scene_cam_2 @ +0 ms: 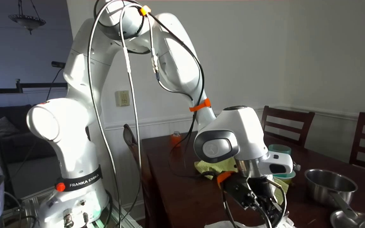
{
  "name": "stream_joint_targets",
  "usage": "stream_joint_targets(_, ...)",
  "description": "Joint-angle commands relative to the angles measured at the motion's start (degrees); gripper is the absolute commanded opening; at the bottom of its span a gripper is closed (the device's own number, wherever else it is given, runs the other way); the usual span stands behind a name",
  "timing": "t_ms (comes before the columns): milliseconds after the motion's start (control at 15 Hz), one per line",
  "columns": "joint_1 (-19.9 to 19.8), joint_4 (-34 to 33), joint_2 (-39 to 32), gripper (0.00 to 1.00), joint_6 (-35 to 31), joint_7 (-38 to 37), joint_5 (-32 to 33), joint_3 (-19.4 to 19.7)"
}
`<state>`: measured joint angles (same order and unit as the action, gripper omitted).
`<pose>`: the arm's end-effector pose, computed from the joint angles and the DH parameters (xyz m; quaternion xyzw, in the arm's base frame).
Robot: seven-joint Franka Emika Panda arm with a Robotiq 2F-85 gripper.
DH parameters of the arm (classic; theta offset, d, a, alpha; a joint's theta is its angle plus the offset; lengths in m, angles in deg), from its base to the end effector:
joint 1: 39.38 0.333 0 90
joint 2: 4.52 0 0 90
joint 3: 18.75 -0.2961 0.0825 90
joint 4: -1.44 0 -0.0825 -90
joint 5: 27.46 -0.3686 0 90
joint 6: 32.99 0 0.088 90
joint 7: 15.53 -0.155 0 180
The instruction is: Put the spoon on the towel, then fold the towel
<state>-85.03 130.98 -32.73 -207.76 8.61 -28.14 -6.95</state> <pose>0.2953 -0.4762 0.1286 0.9496 -0.2701 0.0867 0.1337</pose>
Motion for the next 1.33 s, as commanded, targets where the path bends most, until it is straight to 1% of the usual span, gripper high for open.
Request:
stream_joint_targets(0, 1.30, 0.00, 0.69, 0.49, -0.17, -2.33, 3.82, 2.38)
stream_joint_targets(67, 2.85, 0.82, 1.80, 0.57, 0.13, -3.16, 4.79, 4.14)
stream_joint_targets(200, 5.14, 1.80, 3.48, 0.69, 1.22, -4.39, 6.42, 6.60)
stream_joint_targets(400, 8.43, 3.68, 5.84, 0.92, 5.19, -5.37, 8.24, 8.89)
stream_joint_targets(467, 9.13, 4.10, 6.76, 0.98, 7.81, -5.40, 8.36, 8.91)
stream_joint_targets(667, 11.72, 5.30, 8.50, 1.00, 16.17, -5.61, 8.55, 9.11)
stream_joint_targets(867, 15.02, 5.65, 8.20, 1.00, 23.35, -7.41, 9.67, 10.31)
stream_joint_targets(1000, 16.35, 6.07, 8.00, 1.00, 26.82, -7.67, 9.55, 10.40)
stream_joint_targets(1067, 16.31, 6.48, 8.06, 1.00, 28.39, -6.72, 8.31, 9.65)
stream_joint_targets(1267, 17.31, 7.29, 7.20, 1.00, 31.76, -7.13, 8.05, 9.52)
